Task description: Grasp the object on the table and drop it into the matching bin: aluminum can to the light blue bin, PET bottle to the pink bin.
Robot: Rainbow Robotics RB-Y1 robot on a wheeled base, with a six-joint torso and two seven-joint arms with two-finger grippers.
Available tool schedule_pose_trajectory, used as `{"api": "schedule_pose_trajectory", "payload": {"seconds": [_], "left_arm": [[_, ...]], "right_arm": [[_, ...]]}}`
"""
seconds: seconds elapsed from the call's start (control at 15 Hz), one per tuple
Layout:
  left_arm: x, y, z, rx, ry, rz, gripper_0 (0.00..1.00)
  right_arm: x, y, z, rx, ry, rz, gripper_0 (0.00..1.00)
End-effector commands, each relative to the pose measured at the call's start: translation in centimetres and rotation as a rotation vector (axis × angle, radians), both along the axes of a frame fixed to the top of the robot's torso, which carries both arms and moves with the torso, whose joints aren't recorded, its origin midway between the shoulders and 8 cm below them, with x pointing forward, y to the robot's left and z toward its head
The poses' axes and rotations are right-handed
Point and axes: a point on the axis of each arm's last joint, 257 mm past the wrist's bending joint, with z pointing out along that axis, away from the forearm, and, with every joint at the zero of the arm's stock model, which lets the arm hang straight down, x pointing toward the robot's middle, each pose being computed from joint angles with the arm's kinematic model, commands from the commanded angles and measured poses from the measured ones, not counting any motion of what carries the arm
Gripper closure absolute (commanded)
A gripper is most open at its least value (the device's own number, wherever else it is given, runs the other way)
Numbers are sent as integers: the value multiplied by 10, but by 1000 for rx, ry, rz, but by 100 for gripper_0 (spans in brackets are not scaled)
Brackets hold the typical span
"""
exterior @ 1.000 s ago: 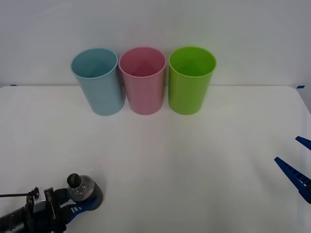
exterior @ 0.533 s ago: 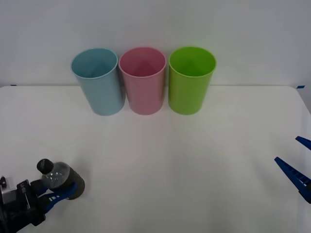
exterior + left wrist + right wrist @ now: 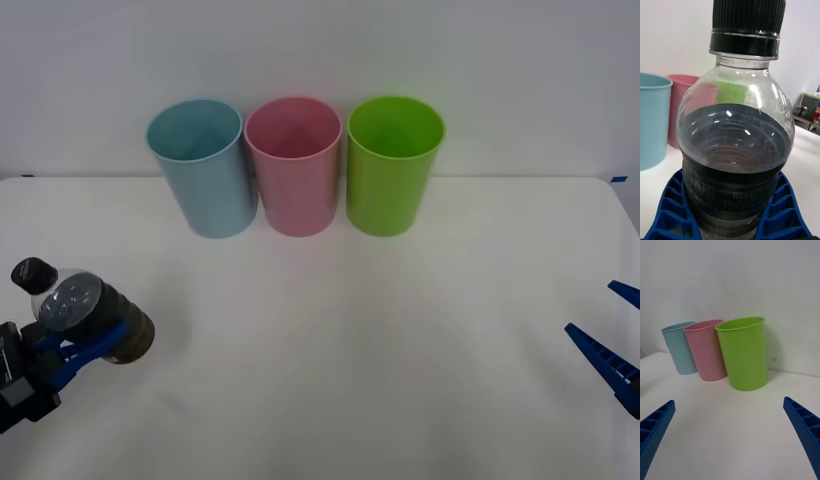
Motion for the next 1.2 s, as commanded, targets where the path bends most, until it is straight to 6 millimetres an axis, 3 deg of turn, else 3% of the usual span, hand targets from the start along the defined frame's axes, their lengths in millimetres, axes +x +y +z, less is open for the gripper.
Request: {"api": "schedule_pose_trajectory", "payload": {"seconds": [0.07, 0.53, 1.0, 1.2], "left_arm": [[11, -20, 38, -60, -19, 6, 100], [49, -55, 115, -144, -75, 67, 100], [99, -93, 168, -184, -146, 126, 100], [122, -113, 180, -188, -168, 153, 100]], "right_arm": [[0, 0, 0, 0, 0, 0, 0], [0, 0, 0, 0, 0, 0, 0], [0, 0, 0, 0, 0, 0, 0], [0, 0, 0, 0, 0, 0, 0]]}}
